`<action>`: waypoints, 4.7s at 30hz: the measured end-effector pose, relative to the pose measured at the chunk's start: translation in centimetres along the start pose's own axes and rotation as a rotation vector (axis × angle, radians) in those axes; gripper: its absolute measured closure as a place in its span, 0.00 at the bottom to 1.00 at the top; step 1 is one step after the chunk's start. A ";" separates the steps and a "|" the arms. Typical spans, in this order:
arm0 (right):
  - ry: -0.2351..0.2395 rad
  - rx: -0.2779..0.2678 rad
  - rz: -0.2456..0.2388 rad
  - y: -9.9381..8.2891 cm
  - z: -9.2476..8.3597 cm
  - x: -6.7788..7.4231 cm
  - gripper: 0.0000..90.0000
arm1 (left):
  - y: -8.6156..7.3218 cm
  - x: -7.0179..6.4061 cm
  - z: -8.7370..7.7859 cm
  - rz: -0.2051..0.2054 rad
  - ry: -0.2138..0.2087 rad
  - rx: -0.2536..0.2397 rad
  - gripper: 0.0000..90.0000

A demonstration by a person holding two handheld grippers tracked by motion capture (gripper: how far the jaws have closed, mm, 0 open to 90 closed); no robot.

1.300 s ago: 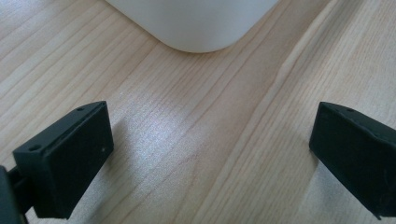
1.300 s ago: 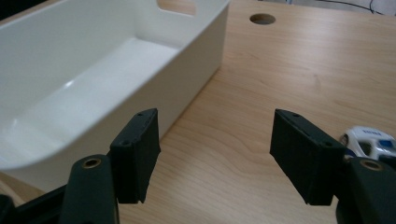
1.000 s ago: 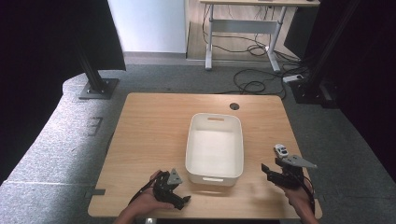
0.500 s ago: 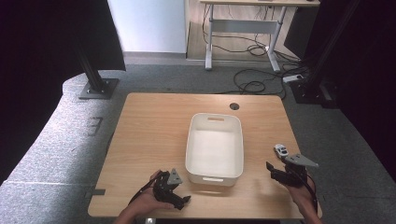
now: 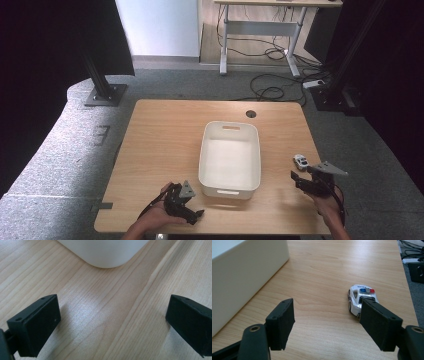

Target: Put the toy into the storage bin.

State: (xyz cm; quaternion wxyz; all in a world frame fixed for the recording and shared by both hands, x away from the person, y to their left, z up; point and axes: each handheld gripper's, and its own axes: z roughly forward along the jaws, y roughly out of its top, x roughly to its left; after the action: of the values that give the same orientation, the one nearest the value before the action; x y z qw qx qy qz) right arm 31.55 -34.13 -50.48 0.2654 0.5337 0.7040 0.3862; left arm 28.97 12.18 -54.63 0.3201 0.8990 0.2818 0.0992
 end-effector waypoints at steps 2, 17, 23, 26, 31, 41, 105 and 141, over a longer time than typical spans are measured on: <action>0.006 0.003 0.014 0.0 0.1 -0.3 0.29 | 0.0 0.0 0.0 0.000 -0.001 0.000 0.00; -0.029 0.008 0.043 0.3 0.5 -1.7 0.30 | 0.0 0.0 0.0 0.003 -0.003 -0.001 0.00; -0.042 -0.003 0.049 0.3 0.8 -2.1 0.31 | 0.0 0.0 0.0 0.003 -0.003 0.001 0.00; -0.051 -0.008 0.048 0.4 0.9 -2.3 0.31 | 0.0 0.0 0.0 0.005 -0.004 0.001 0.00; -0.060 -0.007 0.052 0.4 1.1 -2.6 0.31 | 0.0 0.0 0.0 0.005 -0.003 0.000 0.00; -0.076 -0.019 0.086 0.5 1.2 -3.4 0.32 | 0.0 0.1 0.0 0.005 -0.004 0.001 0.00; -0.151 0.063 0.081 0.9 6.4 -4.9 0.31 | 0.0 0.0 0.1 0.003 -0.003 -0.007 0.00; -0.167 0.171 0.103 1.1 9.0 -5.0 0.43 | 0.0 0.0 0.1 -0.002 0.001 -0.009 0.00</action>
State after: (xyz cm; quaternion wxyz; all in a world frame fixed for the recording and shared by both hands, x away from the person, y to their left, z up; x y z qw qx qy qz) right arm 40.64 -36.40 -54.81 0.2562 0.6202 0.6814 0.2923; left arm 28.96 12.16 -54.70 0.3240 0.8973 0.2823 0.1006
